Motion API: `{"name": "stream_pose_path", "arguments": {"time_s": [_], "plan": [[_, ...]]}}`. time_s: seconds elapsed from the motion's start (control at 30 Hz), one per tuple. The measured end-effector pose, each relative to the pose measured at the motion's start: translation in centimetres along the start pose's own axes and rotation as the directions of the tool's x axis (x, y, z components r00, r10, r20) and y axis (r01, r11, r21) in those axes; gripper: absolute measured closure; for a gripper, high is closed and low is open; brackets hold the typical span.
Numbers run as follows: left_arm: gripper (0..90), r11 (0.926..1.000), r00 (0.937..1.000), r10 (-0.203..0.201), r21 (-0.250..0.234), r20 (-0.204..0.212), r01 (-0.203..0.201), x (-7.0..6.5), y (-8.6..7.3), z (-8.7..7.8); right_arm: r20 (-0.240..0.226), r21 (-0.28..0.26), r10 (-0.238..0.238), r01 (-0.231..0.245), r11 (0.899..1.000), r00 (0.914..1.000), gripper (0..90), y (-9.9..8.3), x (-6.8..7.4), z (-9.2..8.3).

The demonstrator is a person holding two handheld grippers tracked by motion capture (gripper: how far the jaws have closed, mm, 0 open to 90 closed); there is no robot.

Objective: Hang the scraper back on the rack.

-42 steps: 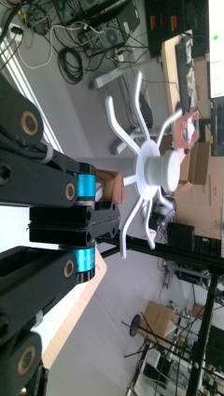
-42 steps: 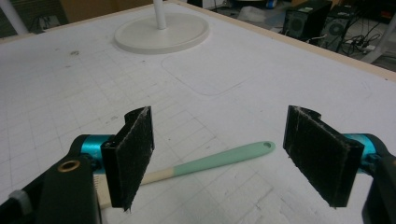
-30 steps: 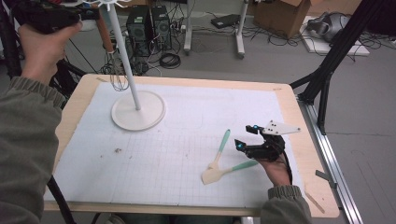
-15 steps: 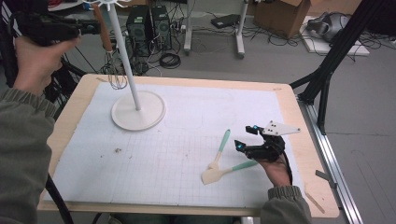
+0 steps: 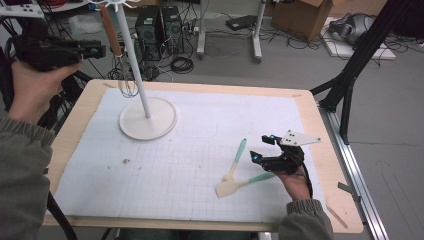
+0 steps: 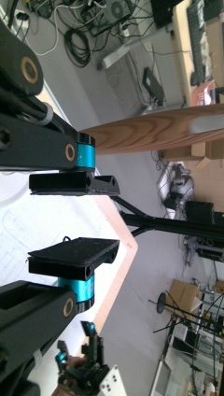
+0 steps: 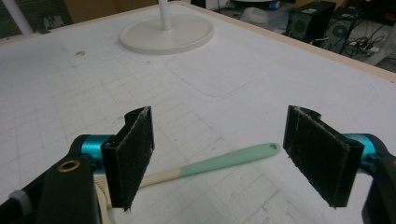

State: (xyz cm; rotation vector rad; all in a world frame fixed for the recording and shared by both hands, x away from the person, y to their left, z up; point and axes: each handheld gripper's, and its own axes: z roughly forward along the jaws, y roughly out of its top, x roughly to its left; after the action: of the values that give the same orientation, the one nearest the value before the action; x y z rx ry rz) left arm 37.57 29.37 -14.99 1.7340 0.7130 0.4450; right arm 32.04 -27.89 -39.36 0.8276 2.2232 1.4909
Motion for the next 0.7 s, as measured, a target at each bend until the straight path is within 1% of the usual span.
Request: {"name": "stream_pose_path", "arguments": {"time_s": [0.17,0.23,0.33,0.5,0.57,0.63,0.7], "plan": [[65.3,1.0000,1.0000,0.002,0.001,0.001,-0.002,-0.3,-1.2,-0.3,-0.004,0.002,0.000,0.001,1.000,1.0000,23.8,0.0,0.2,0.0],[64.9,1.0000,1.0000,0.000,0.000,0.006,0.000,-0.5,-1.6,-0.4,-0.005,0.004,-0.009,0.009,1.000,0.9999,23.8,0.0,0.2,0.1],[63.8,1.0000,0.9999,0.000,0.003,0.015,0.000,-0.9,-2.4,-0.5,-0.008,0.011,-0.009,0.010,1.000,0.9999,23.9,0.0,0.5,0.1],[62.0,1.0000,0.9998,0.008,0.006,0.021,-0.008,-1.6,-3.6,-0.7,-0.008,0.003,-0.017,0.017,1.000,0.9998,24.1,0.0,0.6,-0.1],[61.1,1.0000,0.9997,0.006,0.005,0.023,-0.006,-1.8,-4.1,-0.7,-0.009,0.003,-0.020,0.020,1.000,0.9998,24.3,0.1,0.7,-0.1],[61.0,1.0000,0.9997,0.004,0.008,0.024,-0.004,-1.9,-4.6,-0.7,-0.010,0.009,-0.013,0.013,1.000,0.9999,24.4,0.1,0.8,-0.2],[60.1,1.0000,0.9996,0.002,0.008,0.028,-0.002,-2.0,-5.0,-0.8,-0.010,0.003,-0.022,0.022,1.000,0.9997,24.6,0.1,0.9,-0.2]]}}
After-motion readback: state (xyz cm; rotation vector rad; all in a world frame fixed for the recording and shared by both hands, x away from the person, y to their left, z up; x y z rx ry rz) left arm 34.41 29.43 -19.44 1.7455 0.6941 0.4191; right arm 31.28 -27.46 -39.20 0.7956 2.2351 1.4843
